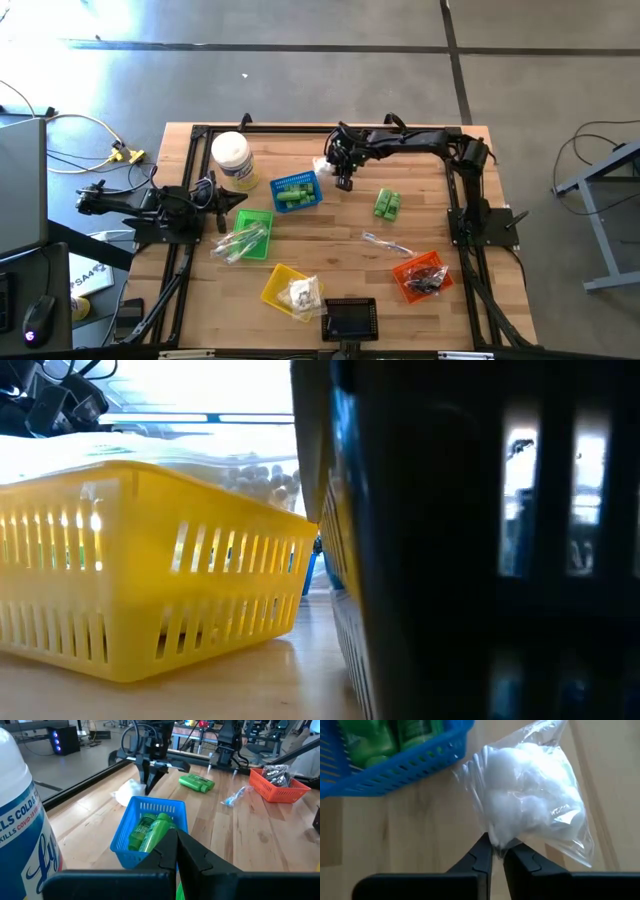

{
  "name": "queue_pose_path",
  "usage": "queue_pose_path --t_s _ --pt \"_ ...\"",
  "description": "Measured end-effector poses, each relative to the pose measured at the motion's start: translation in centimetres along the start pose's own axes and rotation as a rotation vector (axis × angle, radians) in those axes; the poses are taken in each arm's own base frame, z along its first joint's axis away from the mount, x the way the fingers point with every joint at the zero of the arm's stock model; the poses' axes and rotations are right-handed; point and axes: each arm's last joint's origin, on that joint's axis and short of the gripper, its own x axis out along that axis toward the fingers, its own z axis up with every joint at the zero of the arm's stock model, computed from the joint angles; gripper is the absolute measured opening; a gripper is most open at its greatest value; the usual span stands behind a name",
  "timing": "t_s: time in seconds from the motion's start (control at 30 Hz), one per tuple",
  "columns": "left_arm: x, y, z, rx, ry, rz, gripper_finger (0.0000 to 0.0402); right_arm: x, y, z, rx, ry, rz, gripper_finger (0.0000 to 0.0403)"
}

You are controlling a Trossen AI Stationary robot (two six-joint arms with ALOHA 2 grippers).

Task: Pick & Place Travel size toiletries
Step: Put the white cotton pack into the yellow bin

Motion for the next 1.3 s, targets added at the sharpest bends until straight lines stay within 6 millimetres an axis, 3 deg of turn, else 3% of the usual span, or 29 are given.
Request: queue_pose_path --t_s 0.27,0.5,0.6,0.77,0.87,1.13,1.3 --pt "0.0 0.0 0.0 -0.001 0.000 0.000 0.0000 -2.2 0.2 1.2 -0.013 -0.006 -0.016 0.0012" --pt "0.0 0.0 0.0 -0.010 -0.002 -0.001 0.0000 -8.0 1.3 2.6 -0.032 -0.108 -0.054 0.0020" --pt "0.0 0.0 0.0 -0.025 -0.002 0.000 0.0000 -10.8 2.9 3.0 -0.044 -0.147 -0.052 0.0017" --pt "0.0 0.0 0.0 -0.028 -0.003 0.000 0.0000 -14.9 6.7 3.4 -0.079 -0.218 -0.023 0.0016" --pt "0.0 0.0 0.1 -0.029 -0.005 0.002 0.0000 -16.0 9.7 3.7 -0.118 -0.245 -0.012 0.0017" --pt "0.0 0.0 0.3 -0.041 -0.028 -0.003 0.0000 -15.5 18.8 3.5 -0.209 -0.251 0.110 0.0015" --pt "0.0 -0.1 0.6 -0.054 -0.053 -0.007 0.0000 -15.0 23.2 3.7 -0.237 -0.299 0.213 0.0015"
